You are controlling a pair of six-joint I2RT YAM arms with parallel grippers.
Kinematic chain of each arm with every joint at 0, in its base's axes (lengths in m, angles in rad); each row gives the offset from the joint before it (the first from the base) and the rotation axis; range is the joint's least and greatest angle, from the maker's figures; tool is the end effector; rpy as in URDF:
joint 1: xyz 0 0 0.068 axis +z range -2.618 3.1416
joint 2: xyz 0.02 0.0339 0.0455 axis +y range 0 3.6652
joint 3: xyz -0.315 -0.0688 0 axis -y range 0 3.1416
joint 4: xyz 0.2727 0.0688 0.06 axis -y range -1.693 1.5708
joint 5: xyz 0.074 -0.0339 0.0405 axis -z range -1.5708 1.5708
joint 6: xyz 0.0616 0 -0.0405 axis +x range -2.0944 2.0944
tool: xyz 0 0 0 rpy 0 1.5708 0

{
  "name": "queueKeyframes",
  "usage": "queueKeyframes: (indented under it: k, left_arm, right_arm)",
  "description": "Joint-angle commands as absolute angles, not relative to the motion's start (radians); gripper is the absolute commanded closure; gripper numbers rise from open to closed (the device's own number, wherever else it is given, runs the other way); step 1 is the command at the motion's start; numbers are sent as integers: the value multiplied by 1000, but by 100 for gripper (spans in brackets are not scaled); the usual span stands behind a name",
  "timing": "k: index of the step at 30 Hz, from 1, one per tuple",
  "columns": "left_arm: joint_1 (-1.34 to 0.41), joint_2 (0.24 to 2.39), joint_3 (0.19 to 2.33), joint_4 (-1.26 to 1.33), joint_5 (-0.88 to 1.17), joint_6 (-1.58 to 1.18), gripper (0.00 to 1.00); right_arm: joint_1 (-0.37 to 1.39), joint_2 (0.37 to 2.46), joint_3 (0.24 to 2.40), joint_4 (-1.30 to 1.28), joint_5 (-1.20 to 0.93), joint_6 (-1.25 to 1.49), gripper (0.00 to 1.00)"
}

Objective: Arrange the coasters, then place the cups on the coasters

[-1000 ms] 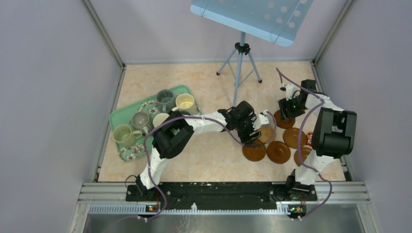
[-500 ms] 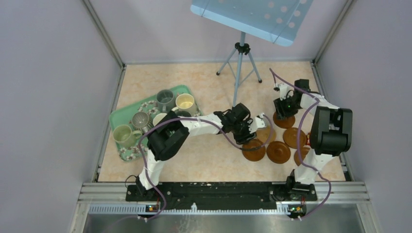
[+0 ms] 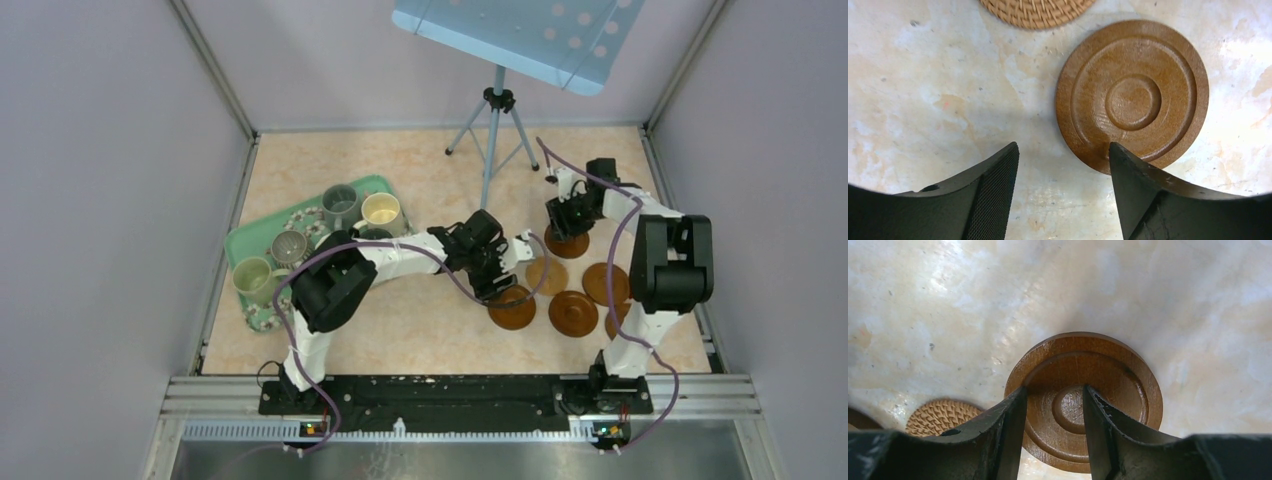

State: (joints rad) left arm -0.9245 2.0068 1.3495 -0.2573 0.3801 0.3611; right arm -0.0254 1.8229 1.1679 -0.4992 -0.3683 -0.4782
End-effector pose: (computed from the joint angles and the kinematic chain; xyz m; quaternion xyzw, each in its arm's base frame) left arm 0.2742 -0.4014 0.1760 0.6060 0.7076 -0.2597 0.2543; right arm 0.4050 0.0119 0.1798 -0.2528 0.9288 0.1229 0.2415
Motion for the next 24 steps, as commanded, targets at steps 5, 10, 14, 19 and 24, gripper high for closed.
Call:
queueKeyframes:
  k: [5, 10, 14, 19, 24]
  left_arm:
    - [-930, 2058, 1438, -270, 414, 366, 33]
    - [-917, 2032, 1387, -280, 415, 369, 39]
    - [-913, 2007, 1330, -279, 393, 381, 40]
    - [-895, 1962, 1266, -308, 380, 396, 40]
    - [-848, 1895, 1212, -322, 386, 400, 40]
  right_arm:
    - [65, 1869, 1187, -496, -423, -453, 55]
    - [105, 1881, 1203, -482, -418, -438, 55]
    - [138, 1895, 1224, -474, -410, -423, 55]
    - [172, 1898, 1237, -481, -418, -419, 55]
    - [204, 1880, 1234, -493, -445, -419, 55]
